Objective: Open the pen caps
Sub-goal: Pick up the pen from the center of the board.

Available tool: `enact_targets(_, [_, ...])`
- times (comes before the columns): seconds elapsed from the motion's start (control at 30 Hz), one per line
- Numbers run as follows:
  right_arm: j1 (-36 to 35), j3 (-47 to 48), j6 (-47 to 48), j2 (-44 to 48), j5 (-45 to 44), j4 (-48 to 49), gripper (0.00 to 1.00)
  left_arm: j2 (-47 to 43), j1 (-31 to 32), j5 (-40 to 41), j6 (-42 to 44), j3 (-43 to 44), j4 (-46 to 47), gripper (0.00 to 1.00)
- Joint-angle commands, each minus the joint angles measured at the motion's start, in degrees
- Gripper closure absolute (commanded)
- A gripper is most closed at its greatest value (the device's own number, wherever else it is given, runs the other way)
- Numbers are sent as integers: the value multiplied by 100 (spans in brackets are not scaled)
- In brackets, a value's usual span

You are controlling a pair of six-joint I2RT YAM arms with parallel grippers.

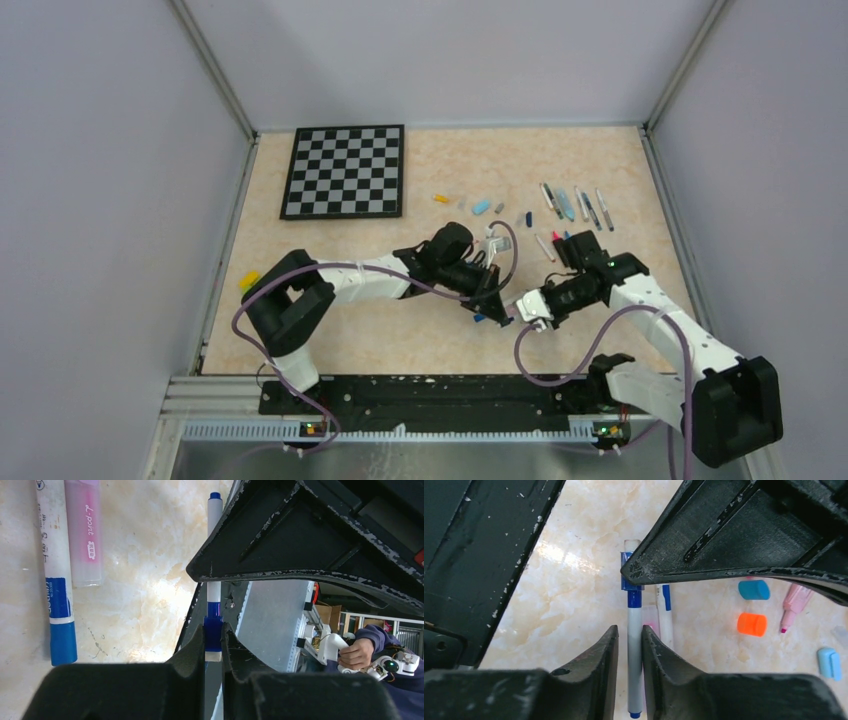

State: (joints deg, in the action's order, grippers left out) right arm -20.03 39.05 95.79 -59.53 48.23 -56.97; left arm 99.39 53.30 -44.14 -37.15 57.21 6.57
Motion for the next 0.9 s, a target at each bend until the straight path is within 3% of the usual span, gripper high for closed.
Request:
enact_targets(0.0, [-106,-26,6,172,-22,201,83,-3,-13,-121,1,146,295,100])
enact_targets(0.1, [-108,-19,79,214,-72,183,100,59,-21,-156,84,141,256,100])
enact_targets(0.33, [44,-16,-207,453,-1020,422,100,82,-148,-430,547,37,-417,100])
enact_targets(0.47, [933,-124,538,533,-625,316,100,-73,-350,-704,824,-228,-862,100])
enact_targets(0.6, [1441,-133,714,454,-494,317,100,-258,-467,-800,979,-503,-1050,100])
enact_targets(0.87, [1607,-194,650,483,-356,397,100,-310,-510,-840,1162,-531,-1333,100])
